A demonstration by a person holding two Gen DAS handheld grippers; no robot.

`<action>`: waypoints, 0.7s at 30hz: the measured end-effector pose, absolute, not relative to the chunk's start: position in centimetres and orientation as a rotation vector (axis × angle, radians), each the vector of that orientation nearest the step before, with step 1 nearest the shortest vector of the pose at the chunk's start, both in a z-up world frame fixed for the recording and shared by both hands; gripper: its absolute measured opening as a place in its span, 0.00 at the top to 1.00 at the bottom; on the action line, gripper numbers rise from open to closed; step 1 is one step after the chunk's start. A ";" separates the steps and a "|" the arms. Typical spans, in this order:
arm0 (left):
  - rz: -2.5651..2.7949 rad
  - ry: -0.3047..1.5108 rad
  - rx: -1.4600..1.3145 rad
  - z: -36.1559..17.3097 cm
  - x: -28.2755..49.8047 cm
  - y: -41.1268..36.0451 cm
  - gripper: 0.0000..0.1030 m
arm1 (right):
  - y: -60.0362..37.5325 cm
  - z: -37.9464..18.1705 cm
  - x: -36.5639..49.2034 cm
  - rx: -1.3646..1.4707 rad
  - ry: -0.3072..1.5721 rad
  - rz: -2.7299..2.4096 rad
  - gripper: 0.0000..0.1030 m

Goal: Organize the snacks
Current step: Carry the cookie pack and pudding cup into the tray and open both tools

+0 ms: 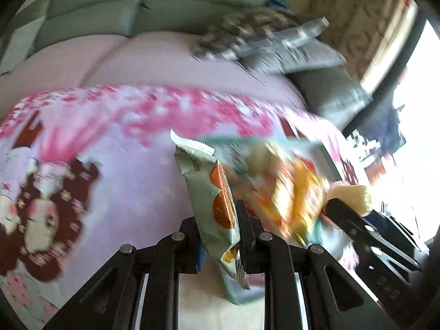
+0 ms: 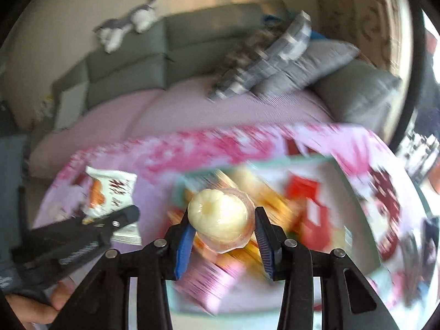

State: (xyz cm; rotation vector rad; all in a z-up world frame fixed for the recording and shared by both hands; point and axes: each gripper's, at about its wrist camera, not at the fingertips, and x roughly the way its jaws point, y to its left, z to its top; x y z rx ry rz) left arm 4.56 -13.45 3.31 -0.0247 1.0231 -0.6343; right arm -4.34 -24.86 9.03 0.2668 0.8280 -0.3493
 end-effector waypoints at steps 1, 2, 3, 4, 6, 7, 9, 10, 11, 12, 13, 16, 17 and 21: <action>-0.643 1.036 -0.010 2.9 3.8 -14.1 0.80 | -25.6 8.3 -5.3 0.289 0.851 -0.364 0.57; -0.649 1.048 0.004 2.5 3.1 -14.7 0.80 | -26.3 7.6 -6.2 0.307 0.865 -0.374 0.57; -0.651 1.059 0.016 2.1 2.7 -15.1 0.80 | -26.6 7.2 -6.6 0.314 0.874 -0.380 0.57; -0.648 1.069 0.028 1.7 2.3 -15.4 0.80 | -27.0 6.4 -7.2 0.326 0.894 -0.388 0.57; -0.642 1.083 0.042 1.2 1.9 -15.9 0.80 | -27.6 5.2 -7.7 0.346 0.916 -0.388 0.57; -0.635 1.089 0.049 0.8 1.9 -16.2 0.80 | -27.9 4.6 -7.9 0.357 0.928 -0.390 0.57; -0.620 1.095 0.068 0.3 2.1 -16.6 0.80 | -28.5 3.7 -8.2 0.378 0.937 -0.395 0.57; -0.619 1.093 0.073 0.0 2.3 -16.9 0.80 | -28.8 3.4 -8.2 0.389 0.939 -0.395 0.57; -0.622 1.089 0.074 -0.2 2.4 -17.0 0.80 | -28.9 2.9 -8.2 0.395 0.944 -0.398 0.57; -0.625 1.088 0.074 -0.3 2.5 -17.2 0.80 | -29.1 2.5 -8.1 0.401 0.954 -0.402 0.57; -0.632 1.089 0.068 -0.5 2.7 -17.5 0.81 | -29.3 2.3 -8.2 0.404 0.959 -0.405 0.57; -0.638 1.095 0.080 -1.0 3.2 -18.0 0.81 | -29.5 1.2 -7.8 0.422 0.977 -0.406 0.56; -0.637 1.101 0.083 -1.1 3.1 -18.2 0.81 | -29.5 1.0 -7.8 0.426 0.980 -0.405 0.56; -0.640 1.109 0.069 -1.0 2.8 -17.9 0.67 | -29.3 1.1 -7.8 0.411 0.985 -0.412 0.56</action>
